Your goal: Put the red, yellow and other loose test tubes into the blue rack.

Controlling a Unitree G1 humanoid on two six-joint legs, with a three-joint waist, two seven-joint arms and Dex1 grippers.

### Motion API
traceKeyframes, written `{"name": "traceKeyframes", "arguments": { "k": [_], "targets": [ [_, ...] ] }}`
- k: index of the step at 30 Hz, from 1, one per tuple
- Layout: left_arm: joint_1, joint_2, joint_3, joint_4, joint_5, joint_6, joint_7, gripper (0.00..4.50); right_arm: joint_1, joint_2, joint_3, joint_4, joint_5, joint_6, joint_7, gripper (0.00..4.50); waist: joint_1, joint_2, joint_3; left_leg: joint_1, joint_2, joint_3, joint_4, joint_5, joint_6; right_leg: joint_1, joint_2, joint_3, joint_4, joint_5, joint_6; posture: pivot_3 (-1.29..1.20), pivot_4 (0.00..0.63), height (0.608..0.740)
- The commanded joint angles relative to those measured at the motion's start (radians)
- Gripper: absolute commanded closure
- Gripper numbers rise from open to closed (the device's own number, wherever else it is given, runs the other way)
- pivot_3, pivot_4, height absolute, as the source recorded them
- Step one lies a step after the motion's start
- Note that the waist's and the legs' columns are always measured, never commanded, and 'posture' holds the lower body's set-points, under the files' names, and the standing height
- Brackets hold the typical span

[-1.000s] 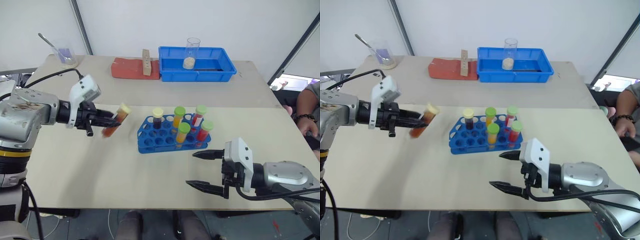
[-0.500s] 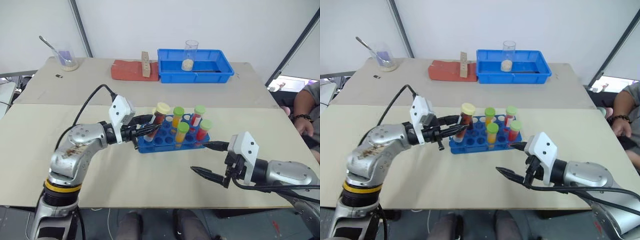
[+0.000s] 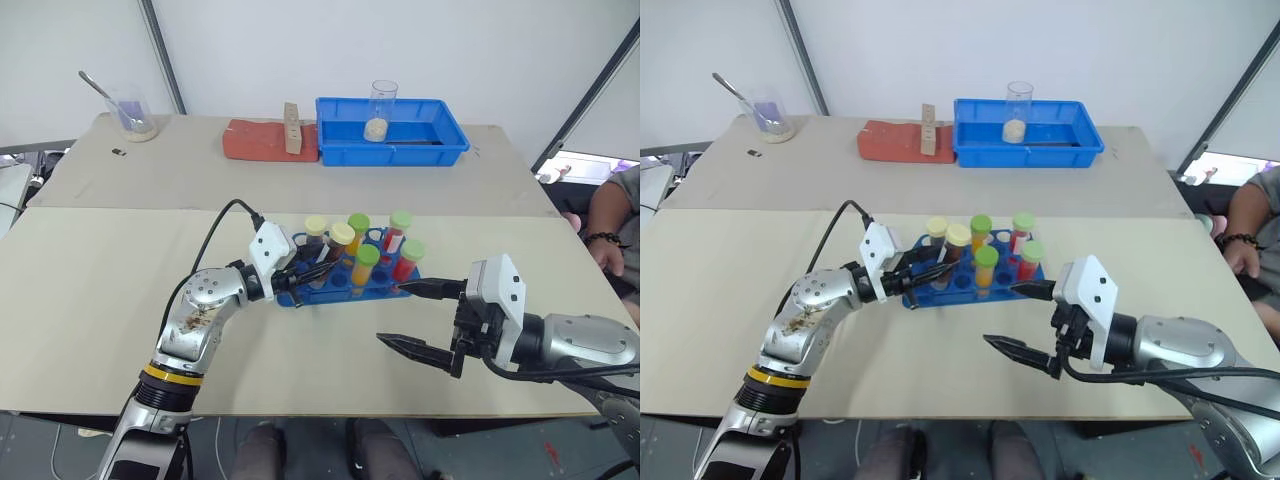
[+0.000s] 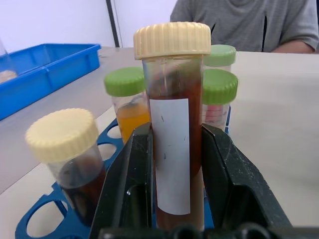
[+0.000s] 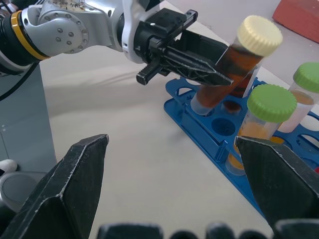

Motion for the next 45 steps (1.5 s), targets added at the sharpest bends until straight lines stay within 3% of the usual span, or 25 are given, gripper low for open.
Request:
{"name": "traceKeyframes", "arguments": {
  "k": [1, 22, 30, 38, 45],
  "targets": [
    [0.006, -0.016, -0.003, 0.005, 0.017, -0.053, 0.013, 3.60, 0.011, -0.007, -0.021, -0.043, 0.004, -0.005, -0.011, 0.00, 0.000, 0.000, 0.000, 0.000, 0.000, 0.000, 0.000, 0.000, 0.000, 0.000, 0.000, 0.000, 0.000, 0.000, 0.000, 0.00, 0.150, 0.740],
    [0.116, -0.042, 0.021, 0.006, 0.007, -0.095, 0.067, 3.60, 0.002, 0.005, -0.024, -0.038, -0.008, -0.020, -0.033, 0.00, -0.002, 0.000, 0.000, 0.001, 0.000, 0.000, 0.000, 0.000, 0.000, 0.000, 0.000, 0.000, 0.000, -0.002, -0.002, 0.00, 0.150, 0.740],
    [0.148, 0.004, 0.025, -0.024, -0.002, -0.090, 0.041, 0.03, -0.017, 0.008, -0.022, -0.017, -0.004, -0.009, -0.040, 0.00, -0.001, 0.000, 0.000, 0.000, 0.001, 0.000, -0.001, 0.000, 0.000, 0.000, 0.000, 0.000, -0.001, -0.003, -0.004, 0.00, 0.150, 0.740],
    [0.219, 0.281, 0.106, -0.216, -0.022, 0.037, -0.048, 0.03, 0.017, -0.067, -0.117, 0.072, -0.041, -0.030, 0.044, 0.00, -0.002, 0.000, 0.000, 0.001, 0.001, 0.001, -0.004, 0.000, 0.000, -0.002, -0.001, -0.001, -0.001, -0.005, -0.007, 0.00, 0.150, 0.740],
    [0.369, 0.508, 0.300, -0.259, 0.003, 0.085, -0.068, 0.03, 0.123, -0.143, -0.250, 0.279, -0.178, -0.234, 0.312, 0.00, -0.001, 0.001, 0.000, 0.003, 0.002, 0.002, -0.007, 0.000, 0.000, -0.002, -0.002, -0.002, -0.001, -0.007, -0.009, 0.00, 0.150, 0.740]
  ]
}}
